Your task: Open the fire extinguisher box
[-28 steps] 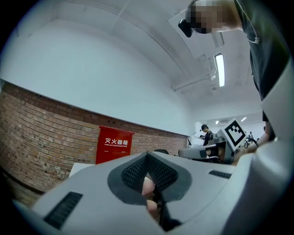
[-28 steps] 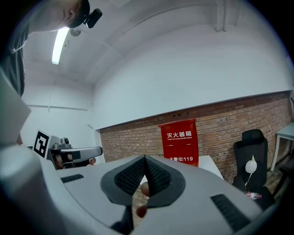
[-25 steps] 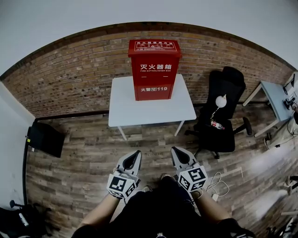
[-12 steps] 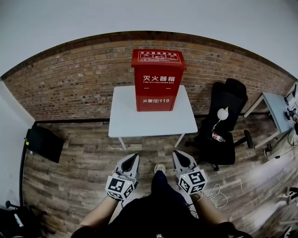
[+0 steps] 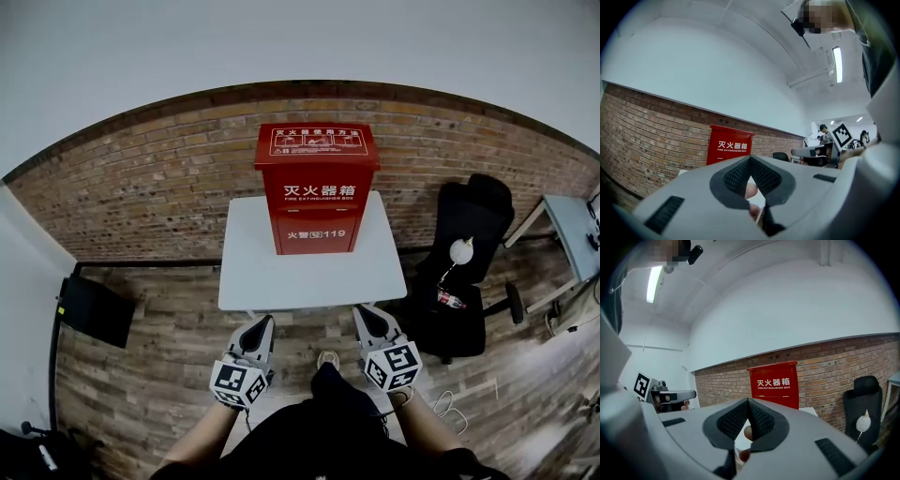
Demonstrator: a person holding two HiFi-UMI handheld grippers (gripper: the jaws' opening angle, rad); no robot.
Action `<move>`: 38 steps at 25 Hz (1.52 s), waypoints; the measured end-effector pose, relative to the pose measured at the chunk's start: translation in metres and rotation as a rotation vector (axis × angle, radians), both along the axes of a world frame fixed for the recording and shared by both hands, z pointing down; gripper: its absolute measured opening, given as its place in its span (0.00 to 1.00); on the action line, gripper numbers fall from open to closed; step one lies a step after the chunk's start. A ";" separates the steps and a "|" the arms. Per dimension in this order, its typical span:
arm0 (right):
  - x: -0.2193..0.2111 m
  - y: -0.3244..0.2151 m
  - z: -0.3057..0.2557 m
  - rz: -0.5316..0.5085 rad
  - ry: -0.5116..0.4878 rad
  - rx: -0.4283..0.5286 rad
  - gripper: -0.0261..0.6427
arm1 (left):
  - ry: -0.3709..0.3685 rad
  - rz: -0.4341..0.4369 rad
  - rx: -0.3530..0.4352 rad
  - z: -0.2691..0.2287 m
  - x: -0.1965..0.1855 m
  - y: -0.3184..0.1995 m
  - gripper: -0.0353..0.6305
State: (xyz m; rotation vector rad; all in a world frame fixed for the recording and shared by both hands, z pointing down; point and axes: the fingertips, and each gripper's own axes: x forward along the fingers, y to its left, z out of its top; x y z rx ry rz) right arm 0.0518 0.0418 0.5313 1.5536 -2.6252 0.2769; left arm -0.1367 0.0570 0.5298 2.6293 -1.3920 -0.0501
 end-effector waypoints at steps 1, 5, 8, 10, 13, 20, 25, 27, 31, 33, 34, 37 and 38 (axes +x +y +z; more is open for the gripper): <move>0.004 -0.013 0.000 -0.001 -0.001 -0.002 0.07 | 0.002 -0.003 -0.007 0.000 0.003 -0.013 0.13; 0.019 -0.063 -0.002 -0.018 0.007 -0.009 0.07 | 0.000 -0.013 -0.016 -0.005 0.018 -0.061 0.13; 0.030 -0.104 -0.005 -0.035 0.013 -0.008 0.07 | -0.003 -0.030 -0.018 -0.009 0.027 -0.101 0.13; 0.038 -0.131 -0.008 -0.044 0.016 -0.008 0.07 | -0.005 -0.041 -0.021 -0.012 0.033 -0.128 0.13; 0.051 -0.169 -0.013 -0.055 0.017 -0.007 0.07 | -0.005 -0.057 -0.022 -0.017 0.041 -0.164 0.13; 0.061 -0.240 -0.017 -0.108 0.017 -0.011 0.07 | -0.003 -0.070 -0.021 -0.018 0.065 -0.235 0.13; 0.065 -0.273 -0.015 -0.133 0.013 -0.028 0.07 | -0.012 -0.090 -0.029 -0.019 0.071 -0.265 0.13; 0.063 -0.281 -0.011 -0.140 0.011 -0.043 0.07 | -0.020 -0.098 -0.041 -0.017 0.070 -0.272 0.13; 0.054 -0.287 -0.003 -0.148 0.004 -0.073 0.07 | -0.024 -0.097 -0.065 -0.013 0.066 -0.280 0.13; 0.051 -0.289 -0.003 -0.138 0.004 -0.075 0.07 | -0.030 -0.090 -0.062 -0.014 0.063 -0.285 0.13; 0.051 -0.290 -0.004 -0.128 0.006 -0.073 0.07 | -0.035 -0.086 -0.059 -0.014 0.060 -0.288 0.13; 0.057 -0.296 -0.005 -0.076 0.020 -0.068 0.07 | -0.045 -0.087 -0.051 -0.016 0.049 -0.297 0.13; 0.061 -0.297 -0.006 -0.053 0.024 -0.066 0.07 | -0.047 -0.091 -0.047 -0.017 0.043 -0.300 0.13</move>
